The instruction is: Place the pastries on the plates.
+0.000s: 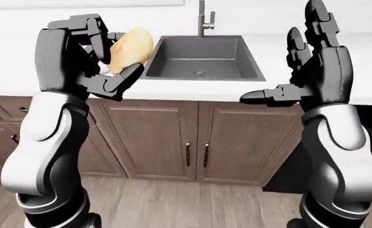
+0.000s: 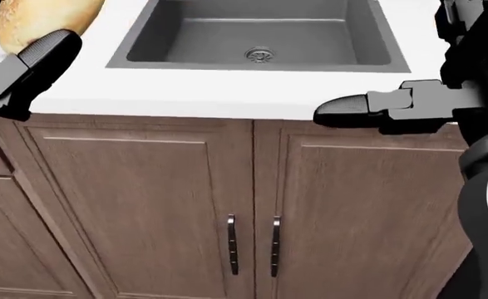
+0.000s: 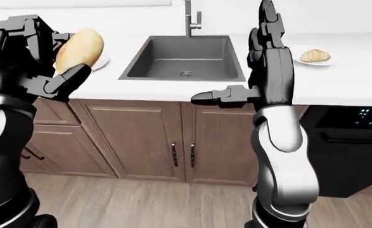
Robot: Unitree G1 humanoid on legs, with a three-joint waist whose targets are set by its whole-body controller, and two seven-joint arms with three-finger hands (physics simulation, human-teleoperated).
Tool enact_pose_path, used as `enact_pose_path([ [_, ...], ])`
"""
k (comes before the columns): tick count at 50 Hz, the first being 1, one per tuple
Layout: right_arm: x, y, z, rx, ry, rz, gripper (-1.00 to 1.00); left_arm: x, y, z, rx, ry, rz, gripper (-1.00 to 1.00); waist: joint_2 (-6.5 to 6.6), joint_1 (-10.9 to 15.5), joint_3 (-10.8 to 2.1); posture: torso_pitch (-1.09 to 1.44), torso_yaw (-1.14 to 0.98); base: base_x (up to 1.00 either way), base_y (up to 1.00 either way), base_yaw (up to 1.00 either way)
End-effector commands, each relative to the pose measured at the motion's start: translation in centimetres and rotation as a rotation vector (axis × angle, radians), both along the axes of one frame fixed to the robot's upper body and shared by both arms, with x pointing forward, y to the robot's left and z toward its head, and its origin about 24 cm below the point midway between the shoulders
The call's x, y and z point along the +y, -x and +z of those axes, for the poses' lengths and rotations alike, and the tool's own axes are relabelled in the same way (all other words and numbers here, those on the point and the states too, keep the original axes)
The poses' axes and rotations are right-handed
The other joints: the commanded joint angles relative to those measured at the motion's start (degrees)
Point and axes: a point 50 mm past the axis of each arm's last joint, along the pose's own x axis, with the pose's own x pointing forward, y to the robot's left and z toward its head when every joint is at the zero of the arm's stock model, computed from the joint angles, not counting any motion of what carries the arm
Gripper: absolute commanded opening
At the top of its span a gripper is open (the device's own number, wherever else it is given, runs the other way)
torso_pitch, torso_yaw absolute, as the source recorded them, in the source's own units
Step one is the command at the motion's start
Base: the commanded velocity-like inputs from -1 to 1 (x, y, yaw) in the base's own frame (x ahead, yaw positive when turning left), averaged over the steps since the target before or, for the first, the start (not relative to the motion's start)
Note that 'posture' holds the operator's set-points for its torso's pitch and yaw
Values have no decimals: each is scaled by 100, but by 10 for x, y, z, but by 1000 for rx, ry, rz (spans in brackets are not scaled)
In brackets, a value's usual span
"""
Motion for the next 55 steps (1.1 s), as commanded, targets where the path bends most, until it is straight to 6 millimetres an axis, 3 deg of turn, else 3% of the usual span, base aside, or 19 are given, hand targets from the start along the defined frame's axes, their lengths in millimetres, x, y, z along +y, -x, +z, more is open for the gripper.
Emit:
enact_pose_path([
  [1,0,6,13,-76,4,-3,100,0,6,14,-74,-4,-1,-100,6,-7,-99,0,0,38,79,0],
  [5,0,5,15,-80,10,-1,100,-1,7,16,-76,-7,-4,-100,-214,-80,-200,0,0,38,47,0],
  [6,0,5,15,-82,7,2,100,-1,7,16,-77,-8,-5,-100,-21,-163,-141,0,0,49,39,0],
  [7,1,5,15,-81,13,2,100,-1,7,16,-77,-7,-5,-100,-82,-140,-34,0,0,54,39,0],
  [10,0,4,16,-84,10,3,100,-1,8,17,-79,-10,-4,-100,-185,-206,-210,0,0,55,39,0],
  [13,0,5,14,-82,15,2,100,-1,10,16,-78,-13,0,-100,32,-258,-146,0,0,55,39,0],
  [15,-1,5,16,-81,3,-2,100,0,11,17,-79,-12,2,-100,533,-162,-343,0,0,55,39,0],
  [16,0,5,15,-80,8,2,100,0,11,17,-79,-11,1,-100,369,-127,-108,0,0,41,29,0],
  [21,0,3,14,-79,-12,-5,100,1,9,14,-77,-10,4,-100,316,-47,-230,0,0,22,7,0],
  [32,-3,3,9,-77,-49,-16,100,1,7,9,-68,-5,4,-100,-353,-12,-276,0,0,0,0,0],
  [34,-3,4,10,-80,-54,-10,100,1,7,9,-68,-5,4,-100,-59,-35,-436,0,0,0,0,-8],
  [36,-4,5,11,-84,-55,-13,100,1,7,8,-68,-4,5,-100,-146,-18,-251,0,0,0,0,-24],
  [38,-4,6,12,-87,-60,-13,100,2,7,9,-69,-5,7,-100,-259,-68,-294,0,0,0,0,-42],
  [41,-3,5,12,-85,-50,-13,100,2,7,9,-69,-5,7,-100,-169,-96,-251,0,0,0,0,-92],
  [44,-3,4,14,-93,-49,-9,100,2,7,10,-70,-6,7,-100,138,-32,-137,0,0,0,0,-94],
  [46,-3,4,15,-96,-39,-18,100,2,7,11,-70,-8,5,-100,538,186,-255,0,0,0,0,-29],
  [47,-2,4,15,-98,-26,-23,100,1,6,11,-70,-8,4,-100,319,201,-189,0,0,0,0,0],
  [52,-2,4,15,-94,-28,-20,100,0,6,13,-71,-12,1,-100,85,85,-277,0,0,0,0,0],
  [55,-2,4,15,-96,-27,-18,100,0,5,13,-71,-12,2,-100,-234,124,-253,0,0,0,0,0],
])
